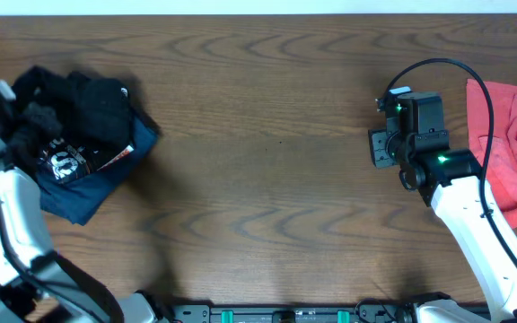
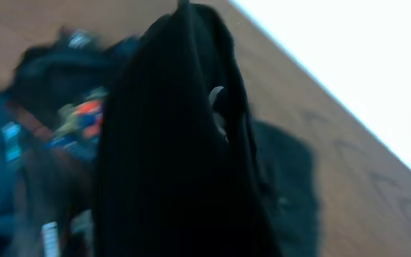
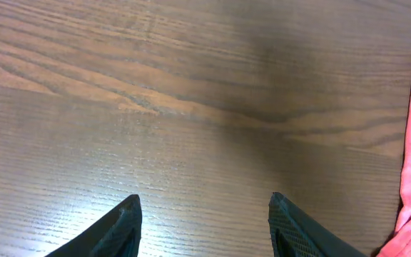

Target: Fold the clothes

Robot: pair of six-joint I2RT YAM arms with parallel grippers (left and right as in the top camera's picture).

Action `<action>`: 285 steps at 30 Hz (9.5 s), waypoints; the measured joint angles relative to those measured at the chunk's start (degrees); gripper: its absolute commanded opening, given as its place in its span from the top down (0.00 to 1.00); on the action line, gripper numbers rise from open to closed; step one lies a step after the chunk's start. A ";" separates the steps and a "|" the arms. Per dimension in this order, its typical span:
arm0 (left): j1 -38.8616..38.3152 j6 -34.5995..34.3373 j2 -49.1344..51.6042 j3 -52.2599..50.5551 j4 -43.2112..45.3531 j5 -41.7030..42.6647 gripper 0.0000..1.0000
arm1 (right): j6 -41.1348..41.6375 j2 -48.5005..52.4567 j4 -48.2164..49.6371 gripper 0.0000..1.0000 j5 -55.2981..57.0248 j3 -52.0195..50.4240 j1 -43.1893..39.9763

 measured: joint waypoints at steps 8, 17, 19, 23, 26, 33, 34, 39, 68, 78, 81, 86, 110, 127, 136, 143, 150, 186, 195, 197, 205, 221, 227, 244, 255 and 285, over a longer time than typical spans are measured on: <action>2.95 0.07 1.44 0.00 -0.24 -0.22 0.02 | 0.00 0.00 -0.04 0.44 -0.02 0.00 0.00; 3.89 -3.37 -9.31 -0.09 6.95 -0.35 0.02 | 0.00 0.00 -0.63 0.44 -0.02 -0.02 0.00; 3.19 -4.26 -11.72 -0.07 9.70 0.11 0.02 | 0.00 0.00 -0.66 0.44 -0.02 -0.02 0.00; -1.01 -5.16 -11.89 -0.07 11.23 1.25 0.02 | 0.00 0.00 -0.63 0.44 -0.02 -0.02 0.00; -3.54 -5.25 -8.59 -0.07 11.19 1.22 0.02 | 0.00 0.00 -0.79 0.44 -0.02 -0.02 0.00; -3.67 -5.33 4.11 -0.07 11.23 -3.63 0.02 | 0.00 0.00 -1.57 0.44 -0.02 -0.04 0.00; -3.41 -5.44 5.86 -0.07 11.47 -4.61 0.02 | 0.00 0.00 -1.60 0.44 -0.02 -0.04 0.00; -1.92 -5.51 13.25 -0.07 12.76 -7.19 0.02 | 0.00 0.00 -1.77 0.44 0.00 -0.04 0.00; -37.73 3.17 -5.79 0.33 -8.13 -9.90 0.02 | 0.96 0.00 8.68 0.01 -13.35 -0.09 -0.24; -46.82 7.65 -11.47 0.17 -30.29 -23.65 0.02 | 9.46 -2.45 0.33 0.01 -13.86 0.00 -11.19; -46.90 7.61 -18.69 0.11 -32.28 -24.70 0.02 | 10.05 -7.58 -3.72 0.01 -12.39 -0.02 -12.17; -47.69 7.23 -35.12 -2.54 -32.13 -25.27 0.02 | 10.43 -20.70 -6.93 0.08 -10.27 -1.01 -12.17; -48.61 7.23 -59.01 -10.03 -31.67 -26.12 0.02 | 13.92 -48.59 -19.96 0.01 -3.65 -13.79 -11.72; -48.65 7.23 -59.01 -10.03 -31.67 -26.12 0.02 | 12.68 -50.60 -20.63 0.01 -3.63 -15.39 -11.72; -48.65 7.23 -59.01 -10.14 -31.69 -26.14 0.02 | 8.44 -65.37 2.47 0.01 -4.35 -32.09 -11.65; -48.65 7.23 -59.01 -10.16 -31.67 -26.14 0.02 | 6.84 -74.93 20.74 0.01 -5.14 -46.23 -10.16; -48.65 7.21 -59.01 -10.16 -31.69 -26.14 0.02 | 4.50 -76.15 31.47 0.01 -5.20 -54.34 -10.16; -48.65 7.21 -59.01 -10.16 -31.69 -26.14 0.02 | 1.84 -75.97 28.33 0.01 -6.05 -55.19 -10.16; -48.65 7.23 -59.01 -10.16 -31.69 -26.12 0.02 | 1.84 -75.97 28.30 0.01 -6.05 -55.19 -10.16; -48.65 7.23 -59.01 -10.16 -31.69 -26.12 0.02 | 1.84 -75.97 28.33 0.01 -6.05 -55.19 -10.16; -44.09 7.23 -59.36 -10.16 -31.71 -26.14 0.02 | 1.84 -75.97 28.30 0.01 -6.08 -55.19 -10.16; -39.52 7.67 -77.90 -31.61 -25.44 -31.47 0.02 | 1.84 -75.97 28.30 0.01 -6.10 -55.19 -10.16; -39.47 7.67 -84.59 -45.72 -11.54 -31.93 0.02 | 1.81 -75.97 28.30 0.01 -6.10 -55.19 -10.16; -39.47 8.74 -87.27 -63.12 14.16 -31.71 0.02 | 1.66 -75.95 28.30 0.01 -6.10 -55.19 -10.16; -39.47 8.74 -87.30 -62.79 13.57 -31.19 0.02 | 1.66 -75.95 28.30 0.01 -6.10 -55.19 -10.16; -39.47 8.72 -87.27 -62.77 13.53 -30.97 0.02 | 1.66 -75.95 28.30 0.01 -6.10 -55.19 -10.16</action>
